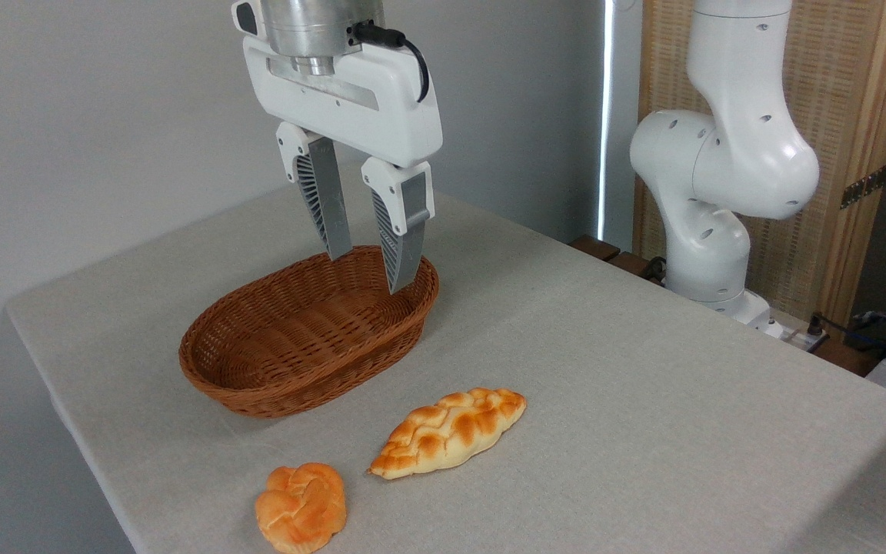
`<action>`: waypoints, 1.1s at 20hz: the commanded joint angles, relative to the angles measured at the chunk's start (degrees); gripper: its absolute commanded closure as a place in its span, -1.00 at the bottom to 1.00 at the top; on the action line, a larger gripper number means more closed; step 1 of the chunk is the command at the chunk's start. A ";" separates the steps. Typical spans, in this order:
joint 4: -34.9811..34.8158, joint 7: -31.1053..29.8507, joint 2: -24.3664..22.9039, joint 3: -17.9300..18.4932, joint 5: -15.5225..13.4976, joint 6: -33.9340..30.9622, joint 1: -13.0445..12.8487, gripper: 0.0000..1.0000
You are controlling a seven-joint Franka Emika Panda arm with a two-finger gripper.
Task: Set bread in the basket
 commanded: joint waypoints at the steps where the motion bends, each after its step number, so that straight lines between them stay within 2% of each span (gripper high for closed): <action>1: -0.20 1.11 -0.25 0.36 -1.07 0.13 -0.06 -1.00; 9: -0.20 1.73 2.12 0.36 -0.36 0.39 -0.15 -1.00; 14: -0.20 1.64 3.88 0.62 -0.45 3.20 -0.06 -1.00; 22: -0.55 1.29 3.97 1.93 -0.45 5.14 0.11 -1.00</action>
